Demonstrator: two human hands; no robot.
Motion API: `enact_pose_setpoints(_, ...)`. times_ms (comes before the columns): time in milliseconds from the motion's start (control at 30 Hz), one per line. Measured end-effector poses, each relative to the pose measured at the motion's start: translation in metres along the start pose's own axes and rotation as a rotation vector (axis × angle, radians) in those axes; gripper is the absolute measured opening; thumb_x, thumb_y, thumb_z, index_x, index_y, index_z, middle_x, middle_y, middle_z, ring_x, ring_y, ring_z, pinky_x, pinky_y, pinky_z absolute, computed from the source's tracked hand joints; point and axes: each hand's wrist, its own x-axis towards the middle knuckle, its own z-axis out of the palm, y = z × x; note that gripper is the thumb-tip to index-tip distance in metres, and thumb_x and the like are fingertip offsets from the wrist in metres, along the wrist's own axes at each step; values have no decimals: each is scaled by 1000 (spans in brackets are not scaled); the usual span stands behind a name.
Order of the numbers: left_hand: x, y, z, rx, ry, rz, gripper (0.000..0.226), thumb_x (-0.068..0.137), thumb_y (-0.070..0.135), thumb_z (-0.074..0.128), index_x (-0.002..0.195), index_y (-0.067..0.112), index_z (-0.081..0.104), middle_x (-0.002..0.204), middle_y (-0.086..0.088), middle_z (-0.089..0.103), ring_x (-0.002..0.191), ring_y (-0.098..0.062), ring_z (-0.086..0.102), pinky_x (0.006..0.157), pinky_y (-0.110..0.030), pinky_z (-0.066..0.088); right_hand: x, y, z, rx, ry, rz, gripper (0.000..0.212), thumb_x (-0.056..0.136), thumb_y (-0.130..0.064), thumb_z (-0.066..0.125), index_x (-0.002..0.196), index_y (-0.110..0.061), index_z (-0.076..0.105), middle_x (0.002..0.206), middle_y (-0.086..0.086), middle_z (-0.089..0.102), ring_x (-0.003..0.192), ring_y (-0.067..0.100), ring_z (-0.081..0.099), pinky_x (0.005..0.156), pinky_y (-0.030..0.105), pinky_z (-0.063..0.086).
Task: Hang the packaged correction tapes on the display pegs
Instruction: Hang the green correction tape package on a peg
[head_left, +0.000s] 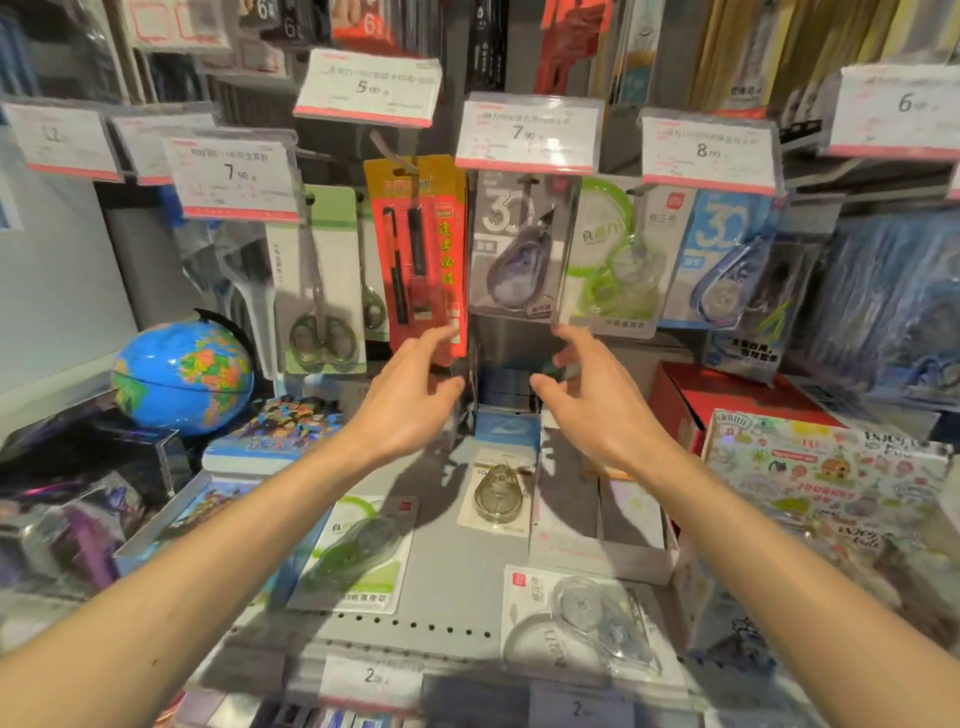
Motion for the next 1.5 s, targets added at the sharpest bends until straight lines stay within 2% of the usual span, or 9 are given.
enact_pose_setpoints(167, -50, -46, 1, 290, -325, -196, 50, 95, 35, 60, 142, 22, 48, 129, -3, 57, 101, -18, 62, 95, -36, 48, -14, 8, 54, -82, -284, 25, 30, 96, -32, 58, 124, -25, 64, 112, -2, 67, 95, 16, 64, 86, 29, 48)
enact_pose_setpoints(300, -83, -70, 2, 439, -548, -253, 56, 93, 40, 56, 143, 17, 47, 140, -8, 55, 126, -25, 55, 103, -34, 44, -25, 7, 110, 178, -505, 233, 18, 95, -17, 56, 109, -21, 66, 83, -3, 64, 75, 13, 61, 77, 31, 56)
enact_pose_setpoints(400, -94, -76, 2, 494, -626, -276, 46, 88, 40, 59, 128, 15, 58, 126, -7, 63, 119, -28, 58, 95, -36, 49, -33, -1, 141, 364, -559, 390, 21, 95, -2, 54, 112, -10, 63, 81, 6, 63, 74, 22, 60, 81, 40, 58)
enact_pose_setpoints(567, -96, -76, -2, 485, -578, -236, 20, 86, 33, 62, 91, 17, 52, 95, -5, 62, 93, -28, 58, 71, -34, 40, -34, -9, 167, 505, -519, 503, 28, 92, 0, 57, 118, -5, 62, 94, 8, 66, 84, 20, 63, 81, 36, 60)
enact_pose_setpoints(767, -98, -76, -3, 342, -378, -238, 67, 93, 42, 62, 149, 12, 42, 150, -5, 50, 137, -22, 46, 111, -32, 37, -31, -19, 167, 671, -469, 597, 22, 96, 1, 59, 110, -13, 50, 87, 4, 67, 72, 13, 65, 78, 35, 61)
enact_pose_setpoints(900, -96, -71, -5, 203, -291, -254, 74, 89, 45, 68, 151, 18, 40, 152, 2, 48, 137, -16, 45, 112, -31, 38, -27, -24, 157, 805, -424, 644, 33, 97, 7, 52, 126, -9, 48, 93, 8, 72, 66, 14, 70, 53, 25, 58)
enact_pose_setpoints(1167, -86, -66, -6, -145, -58, -343, 62, 96, 36, 63, 151, 28, 35, 148, 8, 42, 125, -4, 44, 106, -25, 39, -17, -24, 124, 747, -295, 540, 42, 92, 6, 51, 129, -15, 53, 106, 9, 75, 83, 22, 75, 59, 29, 59)
enact_pose_setpoints(1333, -69, -41, 1, -548, 0, -538, 36, 98, 16, 62, 130, 26, 50, 106, 6, 71, 79, -2, 73, 57, -19, 56, -18, -17, 84, 694, -201, 437, 39, 90, 6, 50, 122, -15, 59, 100, 10, 77, 73, 15, 74, 58, 22, 56)
enact_pose_setpoints(1500, -53, -12, 18, -749, 47, -504, 22, 94, 4, 65, 115, 9, 64, 92, -12, 78, 62, -10, 72, 53, -26, 57, -31, -3, 41, 618, -82, 359, 36, 94, -1, 47, 120, -18, 65, 78, -1, 75, 51, 2, 64, 47, 18, 46)
